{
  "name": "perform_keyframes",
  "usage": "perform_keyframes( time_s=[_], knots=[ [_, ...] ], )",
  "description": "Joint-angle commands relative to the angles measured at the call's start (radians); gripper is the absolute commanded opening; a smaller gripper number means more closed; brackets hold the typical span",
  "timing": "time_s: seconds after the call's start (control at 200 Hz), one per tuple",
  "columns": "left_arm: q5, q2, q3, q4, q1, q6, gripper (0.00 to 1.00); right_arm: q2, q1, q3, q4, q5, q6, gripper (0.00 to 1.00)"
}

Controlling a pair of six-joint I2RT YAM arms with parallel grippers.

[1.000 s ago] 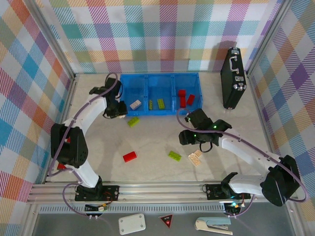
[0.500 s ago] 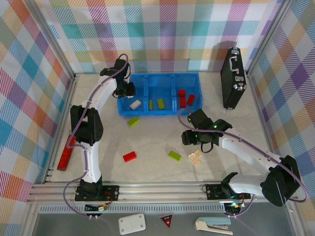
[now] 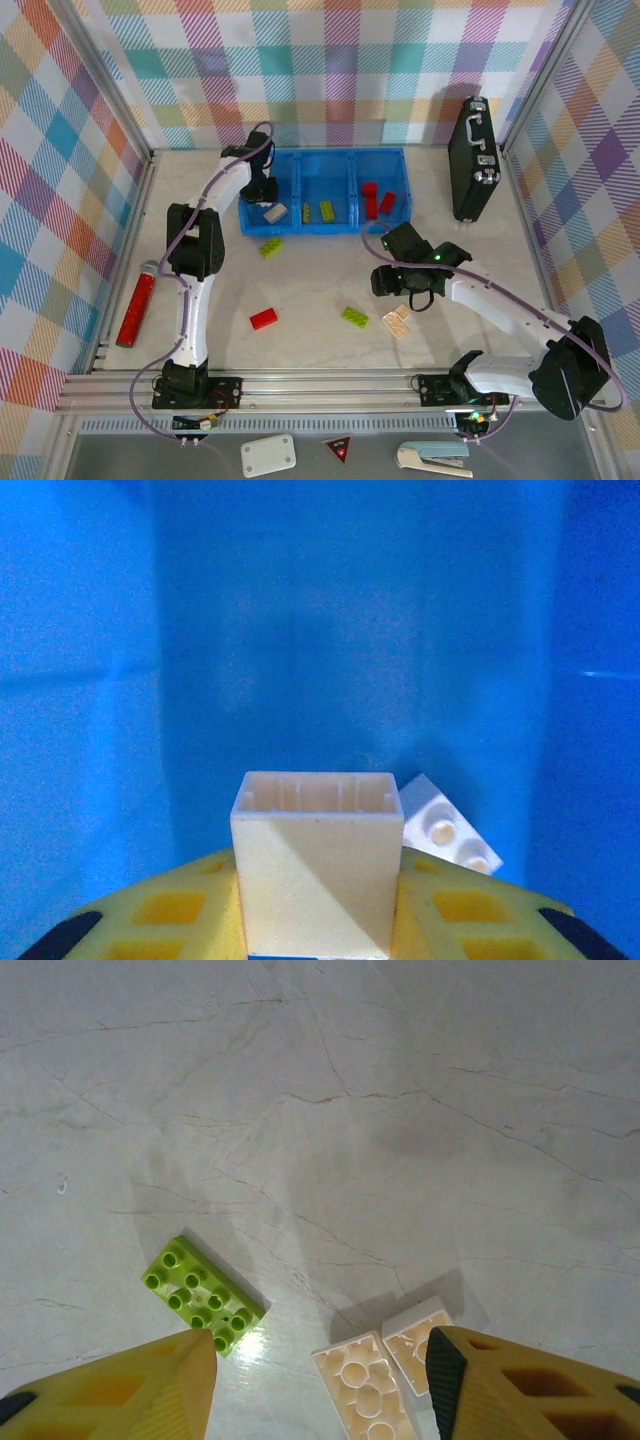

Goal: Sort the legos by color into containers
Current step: Place the lego in the container.

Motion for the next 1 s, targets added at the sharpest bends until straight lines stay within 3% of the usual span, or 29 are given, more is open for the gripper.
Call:
perform_keyframes(
  time_s=[0.0,0.325,0.56,0.995],
  knots=[
    [-0.022,0.017,0.026,-0.004,-0.01,0.013,0.36,-0.023,0.006,0.003,-0.013,-0.003,0.025,0.59],
    [0.01,-0.014,0.006,0.025,-0.01,-0.005,0.44,-0.032,0.006,0.031,-0.03,-0.01,0.011,0.6],
    [0.033,-0.075,-0.014,0.015,-0.01,-0.01,0.44,-0.012,0.007,0.041,-0.003,-0.042,0.002,0.6],
    [0.056,-0.251,-0.136,-0.041,0.001,0.025,0.45,0.149,0.056,0.103,0.052,-0.079,-0.012,0.6]
  ],
)
